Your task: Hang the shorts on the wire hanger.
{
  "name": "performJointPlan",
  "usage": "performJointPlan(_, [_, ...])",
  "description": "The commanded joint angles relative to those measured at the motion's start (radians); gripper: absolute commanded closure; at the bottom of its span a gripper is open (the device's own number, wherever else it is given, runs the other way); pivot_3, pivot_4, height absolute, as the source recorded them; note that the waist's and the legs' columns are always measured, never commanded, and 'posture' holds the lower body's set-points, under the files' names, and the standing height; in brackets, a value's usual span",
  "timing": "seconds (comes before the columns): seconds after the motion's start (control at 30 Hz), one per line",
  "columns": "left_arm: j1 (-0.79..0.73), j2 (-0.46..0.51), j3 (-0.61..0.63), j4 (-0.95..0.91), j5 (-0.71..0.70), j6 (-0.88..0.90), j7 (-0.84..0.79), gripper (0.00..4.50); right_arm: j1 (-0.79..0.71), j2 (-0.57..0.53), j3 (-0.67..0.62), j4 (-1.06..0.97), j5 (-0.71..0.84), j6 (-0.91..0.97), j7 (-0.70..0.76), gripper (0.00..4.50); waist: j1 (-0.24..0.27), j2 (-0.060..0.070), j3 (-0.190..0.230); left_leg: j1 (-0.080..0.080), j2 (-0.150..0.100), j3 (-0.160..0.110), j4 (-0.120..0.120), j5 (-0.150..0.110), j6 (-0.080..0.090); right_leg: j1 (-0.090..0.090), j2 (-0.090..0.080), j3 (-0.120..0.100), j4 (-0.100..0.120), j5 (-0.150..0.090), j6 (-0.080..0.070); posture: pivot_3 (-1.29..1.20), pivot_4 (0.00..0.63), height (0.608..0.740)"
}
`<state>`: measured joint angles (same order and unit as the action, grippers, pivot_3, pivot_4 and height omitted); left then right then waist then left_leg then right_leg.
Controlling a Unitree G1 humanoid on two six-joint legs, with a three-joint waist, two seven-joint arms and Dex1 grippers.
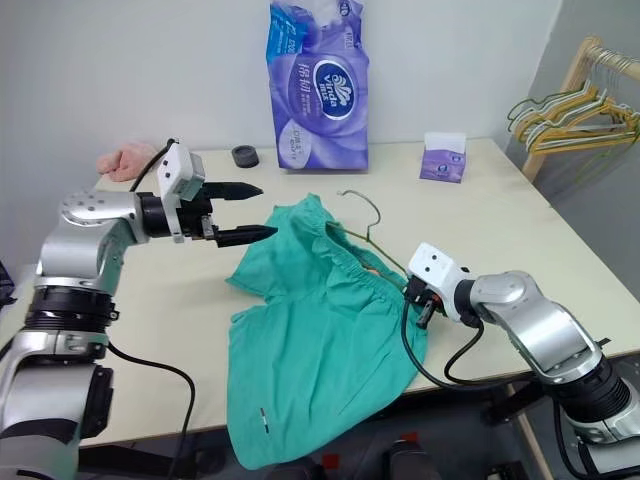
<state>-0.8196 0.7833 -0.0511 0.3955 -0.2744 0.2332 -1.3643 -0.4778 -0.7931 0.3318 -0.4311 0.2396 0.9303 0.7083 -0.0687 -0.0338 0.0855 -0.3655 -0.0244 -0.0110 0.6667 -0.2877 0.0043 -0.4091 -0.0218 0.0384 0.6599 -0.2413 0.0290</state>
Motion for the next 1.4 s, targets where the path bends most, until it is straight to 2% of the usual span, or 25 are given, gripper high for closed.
performJointPlan(0.03, [-0.016, 0.024, -0.056, -0.02, 0.036, -0.06, -0.106, 0.02, -0.007, -0.019, 0.017, -0.034, -0.043, -0.05, 0.015, 4.5, -0.002, 0.0, 0.0, 0.0, 0.0, 0.0, 0.0, 0.0, 0.0, 0.0, 0.0, 0.0, 0.0, 0.0, 0.0, -0.12, 0.03, 0.74])
performJointPlan(0.13, [-0.017, -0.001, -0.107, 0.0, 0.081, -0.129, -0.131, 0.02, -0.019, -0.025, 0.041, -0.039, -0.073, -0.077, 0.028, 4.5, -0.004, 0.0, 0.0, 0.0, 0.0, 0.0, 0.0, 0.0, 0.0, 0.0, 0.0, 0.0, 0.0, 0.0, 0.0, -0.13, 0.03, 0.74])
performJointPlan(0.4, [-0.039, -0.114, -0.136, 0.099, 0.135, -0.222, -0.093, 0.02, -0.03, -0.036, 0.08, -0.088, -0.135, -0.113, 0.065, 4.5, -0.018, 0.0, 0.0, -0.001, 0.0, 0.0, 0.001, 0.0, 0.0, 0.0, 0.001, 0.0, 0.0, 0.0, 0.0, -0.15, 0.037, 0.74])
performJointPlan(0.63, [-0.004, -0.13, -0.176, 0.115, 0.163, -0.255, -0.152, 0.02, -0.03, -0.032, 0.079, -0.115, -0.166, -0.125, 0.086, 4.5, -0.022, 0.0, 0.0, -0.001, 0.0, -0.001, 0.001, 0.0, 0.0, 0.0, 0.001, 0.0, 0.0, 0.0, 0.0, -0.16, 0.041, 0.74])
performJointPlan(0.73, [-0.007, -0.139, -0.178, 0.133, 0.17, -0.26, -0.149, 0.58, -0.031, -0.032, 0.079, -0.121, -0.175, -0.133, 0.095, 4.5, -0.022, 0.0, 0.0, -0.001, 0.0, -0.001, 0.001, 0.0, 0.0, 0.0, 0.001, 0.0, 0.0, 0.0, 0.0, -0.16, 0.041, 0.74])
performJointPlan(1.17, [0.013, -0.164, -0.173, 0.138, 0.173, -0.263, -0.138, 4.49, -0.056, -0.046, 0.072, -0.14, -0.22, -0.182, 0.154, 4.5, -0.029, 0.0, 0.0, -0.001, 0.0, -0.001, 0.002, 0.0, 0.0, 0.0, 0.001, 0.0, 0.0, 0.0, 0.0, -0.17, 0.044, 0.74])
performJointPlan(1.4, [0.016, -0.172, -0.169, 0.152, 0.187, -0.284, -0.124, 4.49, -0.037, -0.106, 0.061, -0.165, -0.248, -0.21, 0.21, 4.5, -0.029, 0.0, 0.0, -0.001, 0.0, -0.001, 0.002, 0.0, 0.0, 0.0, 0.001, 0.0, 0.0, 0.0, 0.0, -0.17, 0.047, 0.74])
